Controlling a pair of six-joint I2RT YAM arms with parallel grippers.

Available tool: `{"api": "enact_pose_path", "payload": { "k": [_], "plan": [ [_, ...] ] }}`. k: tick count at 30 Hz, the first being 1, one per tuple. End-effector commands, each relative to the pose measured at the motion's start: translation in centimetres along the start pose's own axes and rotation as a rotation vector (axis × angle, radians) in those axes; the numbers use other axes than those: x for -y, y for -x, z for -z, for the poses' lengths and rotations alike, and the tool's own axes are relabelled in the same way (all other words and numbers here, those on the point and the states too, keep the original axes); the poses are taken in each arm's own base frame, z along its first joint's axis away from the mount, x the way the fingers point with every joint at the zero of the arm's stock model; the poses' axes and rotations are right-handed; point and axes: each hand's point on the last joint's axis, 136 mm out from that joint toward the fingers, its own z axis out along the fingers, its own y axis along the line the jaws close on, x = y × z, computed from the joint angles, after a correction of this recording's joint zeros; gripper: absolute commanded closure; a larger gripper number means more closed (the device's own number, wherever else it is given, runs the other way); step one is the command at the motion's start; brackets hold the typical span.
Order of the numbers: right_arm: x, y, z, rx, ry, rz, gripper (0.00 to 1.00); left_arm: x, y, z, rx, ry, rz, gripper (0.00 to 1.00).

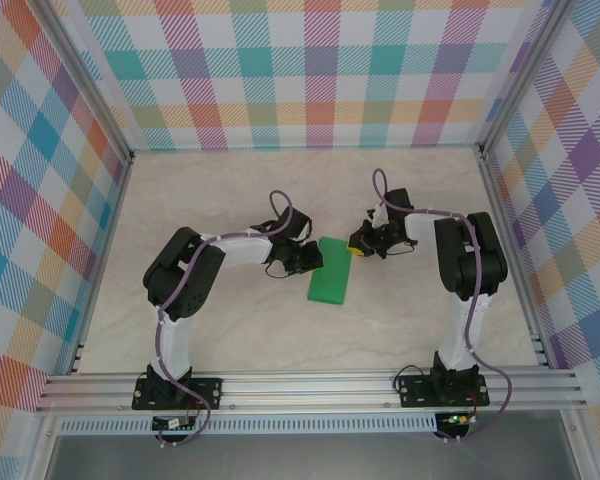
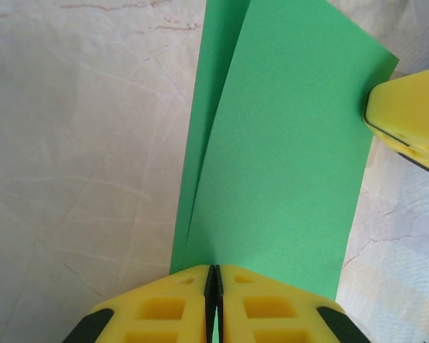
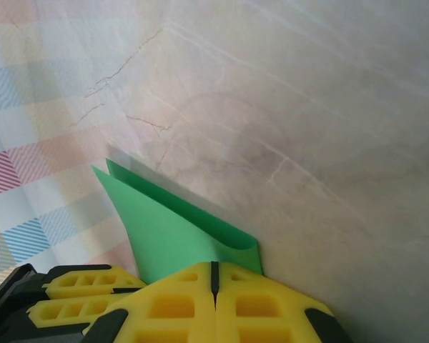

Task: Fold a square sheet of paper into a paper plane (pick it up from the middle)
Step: First fold in half a square sheet of paper at the center of the table.

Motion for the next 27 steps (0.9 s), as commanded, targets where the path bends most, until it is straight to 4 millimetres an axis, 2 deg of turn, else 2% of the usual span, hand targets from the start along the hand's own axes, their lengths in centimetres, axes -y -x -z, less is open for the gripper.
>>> {"api": "enact_pose_path", "payload": {
  "k": [1,6,9,15,18,22,27],
  "plan": [
    [-2.2,0.8,1.9,0.029,-0.008,0.063,1.00,-5.0,-2.7,0.1,-0.085,0.174,0.058,0.87],
    [-2.4,1.2,1.8,0.024,-0.007,0.071,1.00,-4.8,-2.7,0.2,-0.084,0.171,0.056,0.88],
    [-1.5,1.0,0.8,-0.005,-0.015,0.051,1.00,-4.8,-2.6,0.3,-0.083,0.173,0.053,0.88],
    [1.6,0.6,-0.8,-0.026,-0.107,0.006,1.00,-4.7,-2.6,0.3,-0.083,0.172,0.053,0.88],
    [2.1,0.4,-1.0,-0.027,-0.126,-0.001,1.00,-4.7,-2.6,0.3,-0.082,0.173,0.052,0.88],
    [0.7,0.6,0.3,-0.002,-0.120,0.026,1.00,-4.7,-2.6,0.2,-0.082,0.173,0.056,0.88],
    [-3.1,0.3,3.0,0.032,-0.045,0.074,1.00,-4.6,-2.5,0.2,-0.080,0.169,0.056,0.88]
  ]
}}
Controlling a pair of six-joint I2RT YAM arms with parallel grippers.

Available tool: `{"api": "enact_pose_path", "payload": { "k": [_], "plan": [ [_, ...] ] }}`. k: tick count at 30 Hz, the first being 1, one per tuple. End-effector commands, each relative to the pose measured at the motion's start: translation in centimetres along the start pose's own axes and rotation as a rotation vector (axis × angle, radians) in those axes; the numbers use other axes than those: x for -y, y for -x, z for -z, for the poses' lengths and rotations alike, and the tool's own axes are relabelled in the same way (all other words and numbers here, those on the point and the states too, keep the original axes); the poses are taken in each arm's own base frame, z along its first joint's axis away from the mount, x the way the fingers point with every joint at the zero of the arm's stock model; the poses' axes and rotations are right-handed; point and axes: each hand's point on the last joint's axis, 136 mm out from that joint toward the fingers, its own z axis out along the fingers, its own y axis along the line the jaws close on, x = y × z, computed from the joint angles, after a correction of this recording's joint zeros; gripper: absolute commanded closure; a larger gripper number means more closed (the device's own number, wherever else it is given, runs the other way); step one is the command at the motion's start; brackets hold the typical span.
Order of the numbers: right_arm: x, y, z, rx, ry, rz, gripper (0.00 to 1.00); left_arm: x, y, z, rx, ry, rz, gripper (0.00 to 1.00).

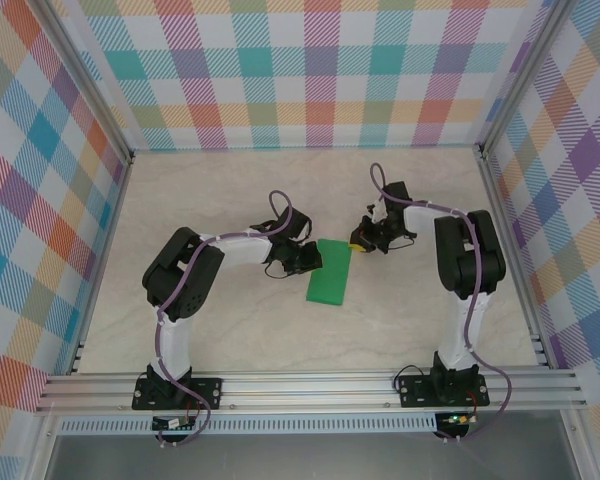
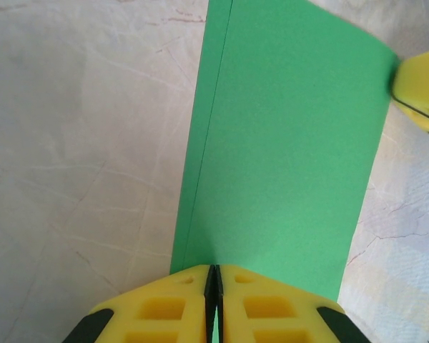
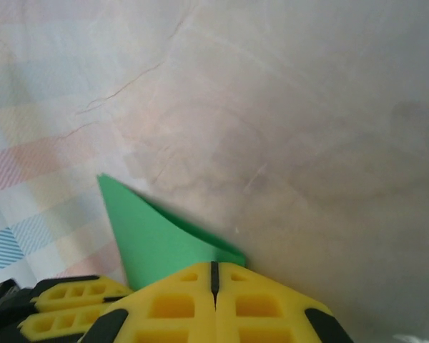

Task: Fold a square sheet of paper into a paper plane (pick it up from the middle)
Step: First fold in half a square sheet of paper at the center of the table.

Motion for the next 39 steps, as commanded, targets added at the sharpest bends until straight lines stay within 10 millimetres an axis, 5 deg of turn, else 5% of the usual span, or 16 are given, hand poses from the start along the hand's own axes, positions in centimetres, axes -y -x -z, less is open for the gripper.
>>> {"api": "enact_pose_path", "payload": {
  "k": [1,13,21,28,32,39],
  "plan": [
    [-3.2,-0.6,2.8,0.035,0.049,0.059,1.00,-4.3,-2.2,0.0,-0.074,0.153,0.053,0.88],
    [-2.7,-8.4,-0.1,-0.054,0.069,0.033,1.00,-4.1,-2.1,0.1,-0.069,0.143,0.054,0.88],
    [0.9,-11.8,-2.1,-0.102,-0.018,-0.003,1.00,-4.2,-2.3,-0.2,-0.073,0.136,0.056,0.88],
    [-2.8,-12.6,0.4,-0.087,0.096,0.079,1.00,-4.1,-2.3,-0.1,-0.074,0.136,0.054,0.88],
    [-3.3,-14.4,-0.1,-0.147,0.130,0.089,1.00,-4.1,-2.3,-0.1,-0.075,0.133,0.053,0.88],
    [0.5,-17.0,-1.9,-0.179,0.049,0.024,1.00,-3.8,-2.2,0.1,-0.072,0.127,0.050,0.88]
  ]
}}
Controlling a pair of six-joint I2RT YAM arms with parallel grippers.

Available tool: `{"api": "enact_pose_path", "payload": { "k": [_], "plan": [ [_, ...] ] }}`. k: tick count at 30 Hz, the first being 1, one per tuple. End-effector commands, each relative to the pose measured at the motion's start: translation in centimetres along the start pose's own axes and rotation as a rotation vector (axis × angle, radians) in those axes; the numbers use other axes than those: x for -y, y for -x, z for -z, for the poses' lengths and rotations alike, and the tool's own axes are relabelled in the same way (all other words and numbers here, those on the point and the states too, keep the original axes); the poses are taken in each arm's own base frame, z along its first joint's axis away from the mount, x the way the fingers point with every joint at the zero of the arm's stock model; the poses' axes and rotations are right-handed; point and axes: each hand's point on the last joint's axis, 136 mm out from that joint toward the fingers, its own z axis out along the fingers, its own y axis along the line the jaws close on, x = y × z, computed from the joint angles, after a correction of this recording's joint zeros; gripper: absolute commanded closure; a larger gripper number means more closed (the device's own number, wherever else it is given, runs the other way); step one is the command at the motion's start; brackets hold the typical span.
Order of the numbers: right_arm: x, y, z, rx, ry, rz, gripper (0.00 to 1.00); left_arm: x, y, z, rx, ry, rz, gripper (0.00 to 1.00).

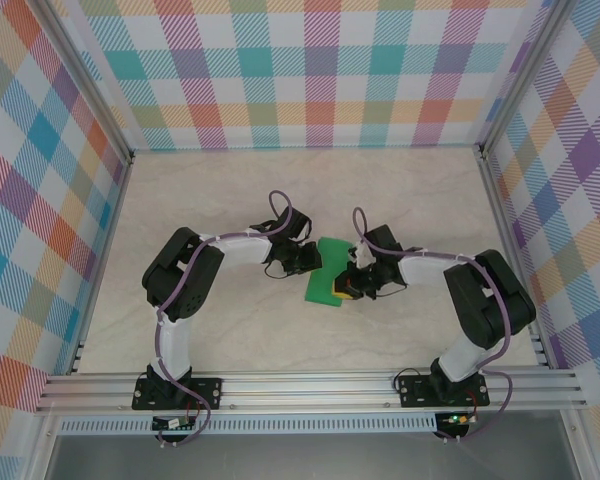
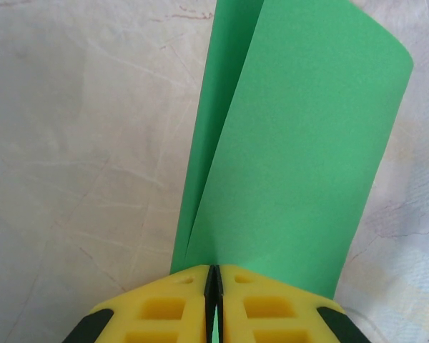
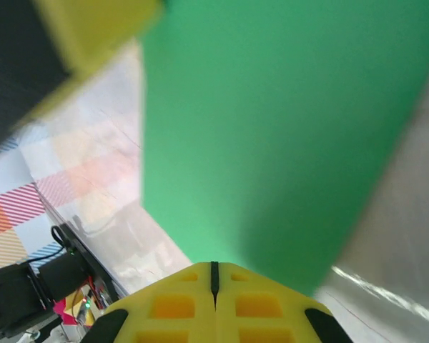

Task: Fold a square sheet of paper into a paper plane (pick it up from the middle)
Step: First fold in half a square sheet of paper at the center of the table.

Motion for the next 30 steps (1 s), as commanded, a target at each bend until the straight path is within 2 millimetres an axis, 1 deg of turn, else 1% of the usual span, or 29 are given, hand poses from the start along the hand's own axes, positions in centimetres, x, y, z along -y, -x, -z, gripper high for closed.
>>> {"api": "enact_pose_path", "payload": {
  "k": [1,2,4,8,11,13,16,19,23,27,30],
  "plan": [
    [1.7,-1.1,-0.8,-0.023,-0.020,-0.044,1.00,-3.8,-2.2,0.0,-0.072,0.126,0.051,0.87],
    [2.0,-1.3,-0.8,-0.030,-0.024,-0.049,1.00,-3.8,-2.2,0.0,-0.072,0.126,0.052,0.88],
    [1.7,-1.5,-0.6,-0.029,-0.019,-0.041,1.00,-3.8,-2.2,0.1,-0.074,0.125,0.051,0.88],
    [0.3,-1.3,0.6,-0.006,-0.010,-0.002,1.00,-3.8,-2.2,0.2,-0.072,0.127,0.051,0.88],
    [-0.8,-1.3,0.9,-0.003,0.012,0.018,1.00,-3.6,-2.2,0.2,-0.072,0.122,0.054,0.87],
    [-0.6,-1.5,0.7,-0.006,-0.007,0.023,1.00,-3.4,-2.1,0.3,-0.069,0.119,0.053,0.88],
    [1.2,-2.0,-0.1,-0.023,-0.047,-0.007,1.00,-3.2,-2.0,0.4,-0.065,0.114,0.049,0.87],
    [2.5,-2.4,-0.8,-0.040,-0.063,-0.029,1.00,-3.1,-2.0,0.5,-0.065,0.112,0.048,0.88],
    [3.5,-2.8,-0.9,-0.048,-0.100,-0.038,1.00,-2.9,-2.0,0.6,-0.063,0.109,0.048,0.88],
    [2.3,-2.4,0.4,-0.024,-0.115,-0.003,1.00,-2.3,-2.1,1.0,-0.057,0.093,0.050,0.88],
    [1.0,-1.1,2.0,0.041,-0.143,0.036,1.00,-1.4,-2.2,1.9,-0.041,0.064,0.059,0.87]
  ]
}}
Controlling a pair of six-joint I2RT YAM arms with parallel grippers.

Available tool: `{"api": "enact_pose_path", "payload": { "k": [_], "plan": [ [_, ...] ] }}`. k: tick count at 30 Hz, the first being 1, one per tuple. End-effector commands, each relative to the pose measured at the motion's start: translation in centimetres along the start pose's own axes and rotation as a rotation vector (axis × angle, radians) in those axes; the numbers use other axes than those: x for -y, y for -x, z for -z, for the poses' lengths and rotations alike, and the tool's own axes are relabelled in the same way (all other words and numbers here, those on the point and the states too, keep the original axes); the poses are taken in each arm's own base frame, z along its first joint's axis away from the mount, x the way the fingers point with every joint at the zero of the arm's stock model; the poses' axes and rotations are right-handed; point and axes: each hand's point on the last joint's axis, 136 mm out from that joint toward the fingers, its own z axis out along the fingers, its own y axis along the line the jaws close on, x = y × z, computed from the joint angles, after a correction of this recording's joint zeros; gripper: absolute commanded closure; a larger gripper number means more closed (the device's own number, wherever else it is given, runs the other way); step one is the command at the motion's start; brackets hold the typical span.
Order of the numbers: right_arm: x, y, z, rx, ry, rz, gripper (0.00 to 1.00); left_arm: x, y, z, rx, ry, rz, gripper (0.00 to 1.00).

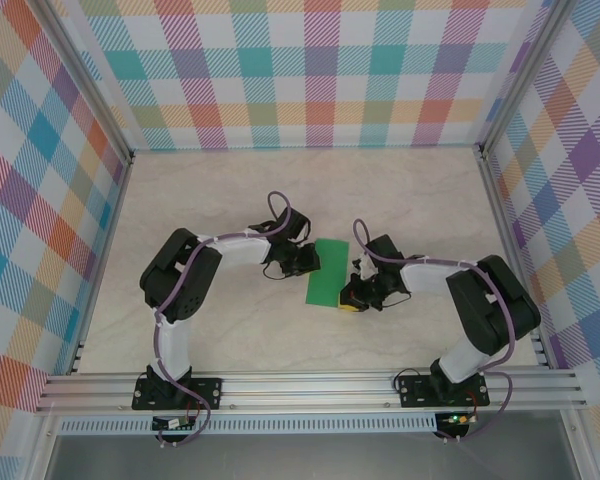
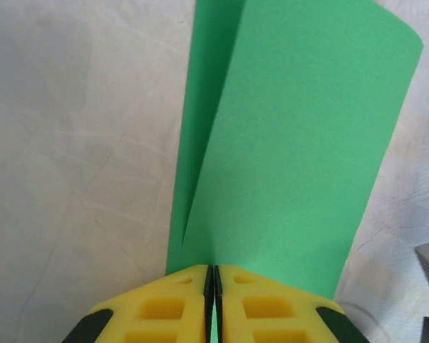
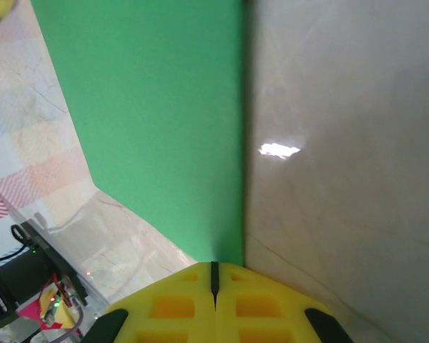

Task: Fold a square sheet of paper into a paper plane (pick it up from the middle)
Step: First fold in half a square sheet of paper at the center of the table.

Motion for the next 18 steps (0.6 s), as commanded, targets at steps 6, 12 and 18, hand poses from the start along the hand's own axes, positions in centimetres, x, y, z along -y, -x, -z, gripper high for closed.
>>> {"api": "enact_pose_path", "payload": {
  "k": [6,12,18],
  "plan": [
    [0.0,5.2,5.1,0.210,-0.142,-0.038,0.89,-0.3,-1.4,4.2,0.048,0.033,0.048,0.83],
    [-0.8,8.4,5.5,0.237,-0.161,-0.042,0.76,-1.1,-1.3,6.3,0.114,0.050,0.055,0.75],
    [-1.6,10.6,5.1,0.257,-0.156,-0.056,0.77,-0.7,-0.3,6.4,0.121,-0.060,0.100,0.63]
  ]
}}
